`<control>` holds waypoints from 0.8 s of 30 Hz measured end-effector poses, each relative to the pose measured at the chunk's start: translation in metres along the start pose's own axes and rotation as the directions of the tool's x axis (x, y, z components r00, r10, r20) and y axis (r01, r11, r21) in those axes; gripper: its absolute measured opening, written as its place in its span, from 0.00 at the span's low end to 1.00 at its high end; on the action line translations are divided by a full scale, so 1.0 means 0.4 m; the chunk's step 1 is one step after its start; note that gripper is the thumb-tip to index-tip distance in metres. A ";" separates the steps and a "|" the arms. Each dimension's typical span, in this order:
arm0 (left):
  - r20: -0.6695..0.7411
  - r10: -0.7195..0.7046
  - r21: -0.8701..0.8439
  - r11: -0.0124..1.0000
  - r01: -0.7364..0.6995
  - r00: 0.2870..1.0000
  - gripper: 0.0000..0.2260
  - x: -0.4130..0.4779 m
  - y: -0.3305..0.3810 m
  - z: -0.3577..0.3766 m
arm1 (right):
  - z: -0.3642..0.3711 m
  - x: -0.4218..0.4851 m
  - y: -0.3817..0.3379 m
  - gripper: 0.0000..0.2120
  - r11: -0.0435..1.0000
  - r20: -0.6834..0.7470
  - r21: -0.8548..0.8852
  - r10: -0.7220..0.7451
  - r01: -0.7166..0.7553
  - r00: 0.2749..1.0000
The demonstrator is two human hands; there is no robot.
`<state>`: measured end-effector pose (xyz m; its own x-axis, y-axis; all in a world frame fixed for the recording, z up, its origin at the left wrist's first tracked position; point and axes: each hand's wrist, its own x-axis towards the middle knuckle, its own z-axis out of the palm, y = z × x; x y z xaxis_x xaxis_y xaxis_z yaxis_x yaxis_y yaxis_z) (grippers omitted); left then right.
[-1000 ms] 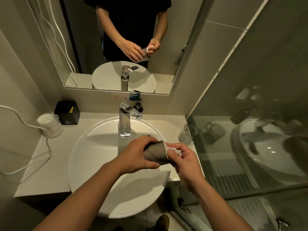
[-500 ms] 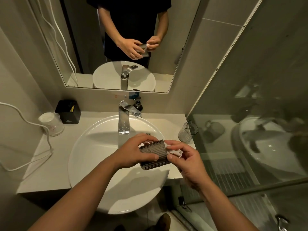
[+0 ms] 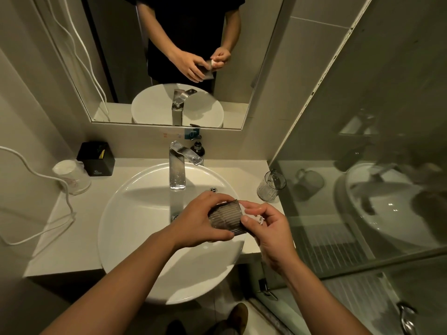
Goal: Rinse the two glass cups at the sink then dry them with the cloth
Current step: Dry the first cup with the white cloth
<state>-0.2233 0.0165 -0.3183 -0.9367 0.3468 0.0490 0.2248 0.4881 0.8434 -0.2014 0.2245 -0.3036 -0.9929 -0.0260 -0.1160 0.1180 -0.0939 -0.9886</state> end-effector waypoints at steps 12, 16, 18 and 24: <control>0.103 -0.142 -0.318 0.933 0.168 0.985 0.26 0.011 -0.018 -0.019 | -0.022 0.005 -0.024 0.07 0.988 0.113 -0.124 -0.078 0.092 0.991; 0.086 -0.088 -0.181 0.978 0.102 0.992 0.23 0.010 -0.012 0.002 | -0.019 0.011 0.001 0.17 0.992 0.025 -0.109 -0.057 0.059 0.998; 0.078 -0.028 0.000 1.000 0.028 0.997 0.30 0.009 -0.008 0.011 | -0.009 0.008 0.013 0.16 0.997 -0.030 -0.077 -0.028 0.026 0.999; 0.020 -0.015 0.050 0.999 0.014 1.000 0.33 0.016 0.002 0.001 | 0.001 0.013 0.011 0.16 0.999 -0.025 -0.042 0.005 -0.006 1.000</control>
<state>-0.2289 0.0194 -0.3176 -0.9345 0.3551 0.0253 0.2244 0.5324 0.8162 -0.2060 0.2235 -0.3084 -0.9924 -0.0016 -0.1231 0.1231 -0.0518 -0.9910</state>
